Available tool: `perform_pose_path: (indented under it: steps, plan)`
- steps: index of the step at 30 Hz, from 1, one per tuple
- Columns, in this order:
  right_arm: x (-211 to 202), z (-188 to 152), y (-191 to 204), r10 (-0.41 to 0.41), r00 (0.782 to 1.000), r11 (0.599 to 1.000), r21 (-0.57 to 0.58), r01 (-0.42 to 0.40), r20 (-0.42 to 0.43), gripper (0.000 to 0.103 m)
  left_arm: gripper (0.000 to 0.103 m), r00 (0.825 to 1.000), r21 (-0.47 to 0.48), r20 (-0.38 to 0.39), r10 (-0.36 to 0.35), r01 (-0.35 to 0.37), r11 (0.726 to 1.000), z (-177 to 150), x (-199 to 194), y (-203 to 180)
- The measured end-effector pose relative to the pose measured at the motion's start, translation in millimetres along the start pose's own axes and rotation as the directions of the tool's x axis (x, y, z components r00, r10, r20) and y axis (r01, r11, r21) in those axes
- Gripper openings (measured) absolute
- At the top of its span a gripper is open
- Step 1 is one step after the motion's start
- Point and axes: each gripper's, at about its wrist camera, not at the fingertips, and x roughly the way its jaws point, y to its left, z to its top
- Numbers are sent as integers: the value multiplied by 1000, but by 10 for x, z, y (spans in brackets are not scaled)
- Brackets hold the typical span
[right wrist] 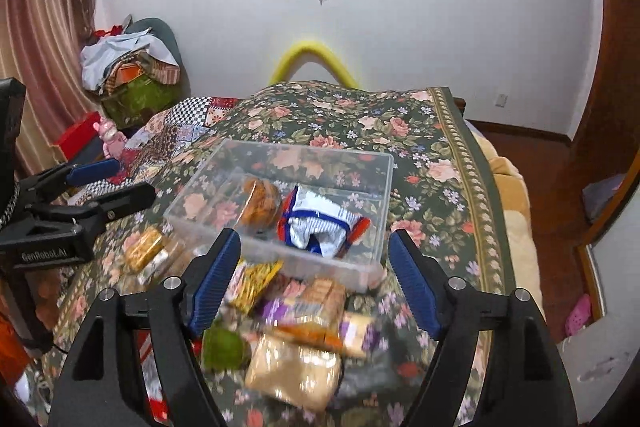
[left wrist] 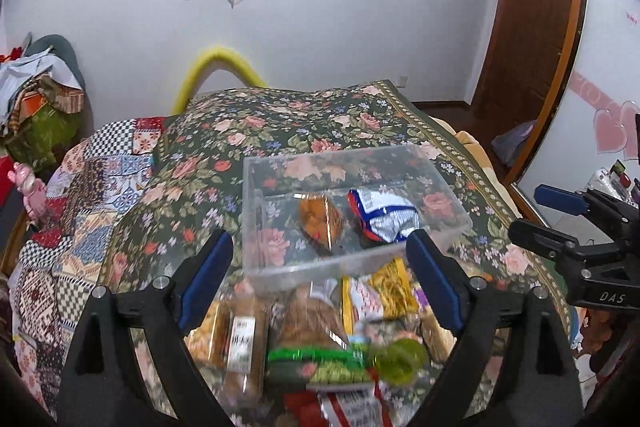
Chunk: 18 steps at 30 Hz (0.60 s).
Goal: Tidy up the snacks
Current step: 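Open both tools to drop the snacks into the clear box, then grasp the red snack bag with the left tool while the right tool grasps the wrapped cracker block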
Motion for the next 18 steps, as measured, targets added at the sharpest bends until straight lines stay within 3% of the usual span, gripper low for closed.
perform_pose_path:
  steps: [9, 18]
  plan:
    - [-152, -362, 82, -9, 1000, 1000, -4, 9, -22, 78, 89, 999, 46, -50, 22, -19, 999, -516, -243, -114]
    - [-100, -682, 45, 10, 996, 999, 50, -5, -85, 78, 87, 979, -11, -197, -60, 59, 998, -1047, -76, -172]
